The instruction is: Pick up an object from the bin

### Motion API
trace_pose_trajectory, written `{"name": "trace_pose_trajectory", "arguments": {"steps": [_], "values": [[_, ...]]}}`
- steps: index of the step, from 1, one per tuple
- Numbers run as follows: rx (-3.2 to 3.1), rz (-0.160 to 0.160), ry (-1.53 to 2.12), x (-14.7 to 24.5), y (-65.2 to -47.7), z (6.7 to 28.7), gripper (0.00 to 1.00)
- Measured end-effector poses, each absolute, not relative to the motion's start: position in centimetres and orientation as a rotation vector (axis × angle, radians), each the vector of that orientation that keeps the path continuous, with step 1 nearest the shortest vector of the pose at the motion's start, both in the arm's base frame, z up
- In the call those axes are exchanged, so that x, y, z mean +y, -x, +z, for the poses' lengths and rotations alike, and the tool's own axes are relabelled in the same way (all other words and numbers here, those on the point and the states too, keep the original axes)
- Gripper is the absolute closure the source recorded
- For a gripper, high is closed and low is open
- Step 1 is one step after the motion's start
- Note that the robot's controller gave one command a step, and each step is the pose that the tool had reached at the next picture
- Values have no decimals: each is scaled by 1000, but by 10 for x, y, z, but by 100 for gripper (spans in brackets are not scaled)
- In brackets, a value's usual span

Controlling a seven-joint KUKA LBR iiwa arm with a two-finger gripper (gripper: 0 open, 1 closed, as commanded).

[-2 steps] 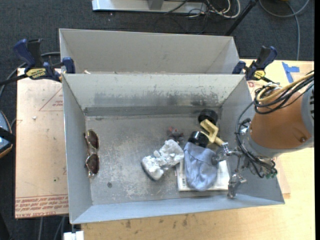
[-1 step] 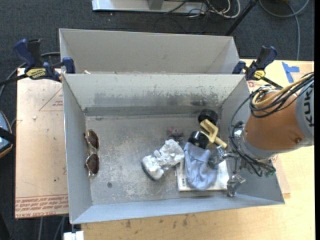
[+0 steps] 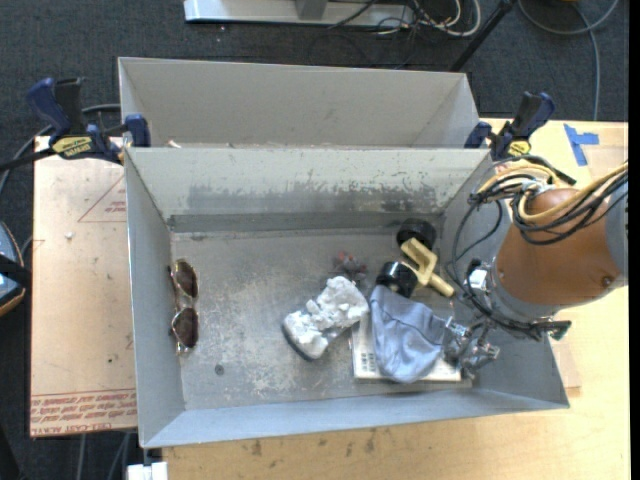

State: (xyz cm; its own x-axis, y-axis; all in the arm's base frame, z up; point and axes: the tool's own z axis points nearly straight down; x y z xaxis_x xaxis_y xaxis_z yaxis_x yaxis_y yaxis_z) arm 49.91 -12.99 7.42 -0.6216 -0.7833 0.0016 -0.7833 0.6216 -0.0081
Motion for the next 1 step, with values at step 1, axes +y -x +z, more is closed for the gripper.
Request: {"name": "trace_pose_trajectory", "arguments": {"steps": [1], "values": [[2826, -12, 1366, -130, -499, 74, 100]]}}
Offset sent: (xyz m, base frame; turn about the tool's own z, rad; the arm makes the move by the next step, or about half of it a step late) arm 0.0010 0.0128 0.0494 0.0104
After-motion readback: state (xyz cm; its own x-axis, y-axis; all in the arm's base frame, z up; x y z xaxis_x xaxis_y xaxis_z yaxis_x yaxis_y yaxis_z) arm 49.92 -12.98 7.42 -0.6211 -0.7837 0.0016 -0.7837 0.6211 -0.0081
